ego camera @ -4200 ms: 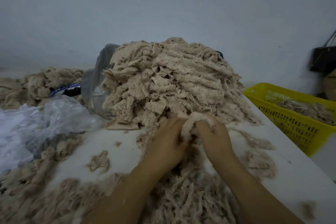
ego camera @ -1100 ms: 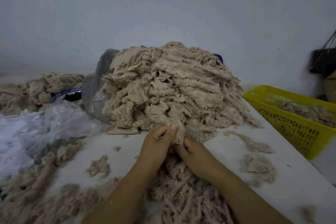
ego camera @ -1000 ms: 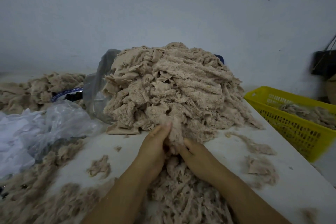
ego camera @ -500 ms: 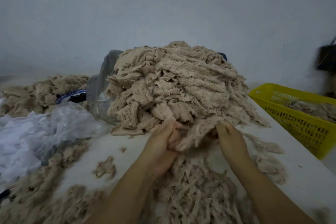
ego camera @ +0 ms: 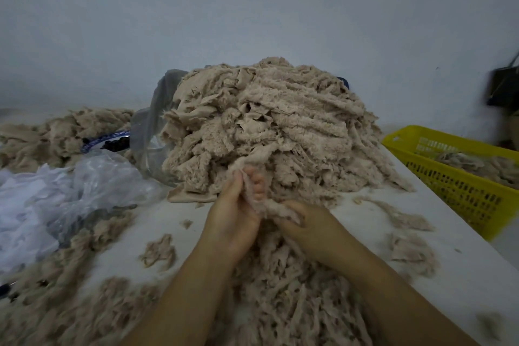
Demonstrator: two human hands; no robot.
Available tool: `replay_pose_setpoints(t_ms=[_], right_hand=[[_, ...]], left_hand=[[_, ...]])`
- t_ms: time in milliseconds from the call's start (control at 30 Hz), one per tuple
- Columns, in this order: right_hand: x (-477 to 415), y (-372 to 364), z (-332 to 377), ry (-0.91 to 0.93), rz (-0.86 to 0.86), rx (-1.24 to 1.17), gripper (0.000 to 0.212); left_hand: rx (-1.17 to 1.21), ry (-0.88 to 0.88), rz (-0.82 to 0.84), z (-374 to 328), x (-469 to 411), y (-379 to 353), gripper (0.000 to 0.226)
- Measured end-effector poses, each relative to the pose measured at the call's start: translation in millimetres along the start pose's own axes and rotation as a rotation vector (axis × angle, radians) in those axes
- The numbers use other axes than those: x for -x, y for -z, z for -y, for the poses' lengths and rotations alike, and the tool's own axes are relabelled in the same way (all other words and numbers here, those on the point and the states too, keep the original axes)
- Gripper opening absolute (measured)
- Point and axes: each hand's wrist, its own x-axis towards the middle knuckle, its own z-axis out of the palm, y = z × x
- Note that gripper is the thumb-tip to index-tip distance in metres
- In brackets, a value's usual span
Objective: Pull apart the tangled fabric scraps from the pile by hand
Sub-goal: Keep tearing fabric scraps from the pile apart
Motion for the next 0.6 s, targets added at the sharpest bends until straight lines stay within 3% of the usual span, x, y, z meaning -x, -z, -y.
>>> replay_pose_setpoints(t_ms=[100,200,300,400,500,600], right_hand=[[0,12,-8,-0.096,-0.165,-0.107,0.026],[0,16,-10,-0.105,-0.203,-0.140,0.019],[-2,10,-5,-0.073,-0.229,-0.121,0.005],[-1,5,-8,-0.093,-0.255,-0.024,0.017],[0,7,-9,-0.062,-0.281,0.019,0.036],[-2,9,-6,-0.080,-0.252,-0.095,0.042]], left_hand=[[-0.055,-0.063,-0.003,-14,-4,13,0.029],[-0.708,-0.133,-0.023,-6,0,15,0.036],[-1.253,-0.101,0.094,10,6,11,0.046],[-1.324,-0.121,0.137,14,4,12,0.030],[-1.140,-0.096,0.049,8,3,14,0.012],[-0.991,-0.080,-0.015,6,4,13,0.014]])
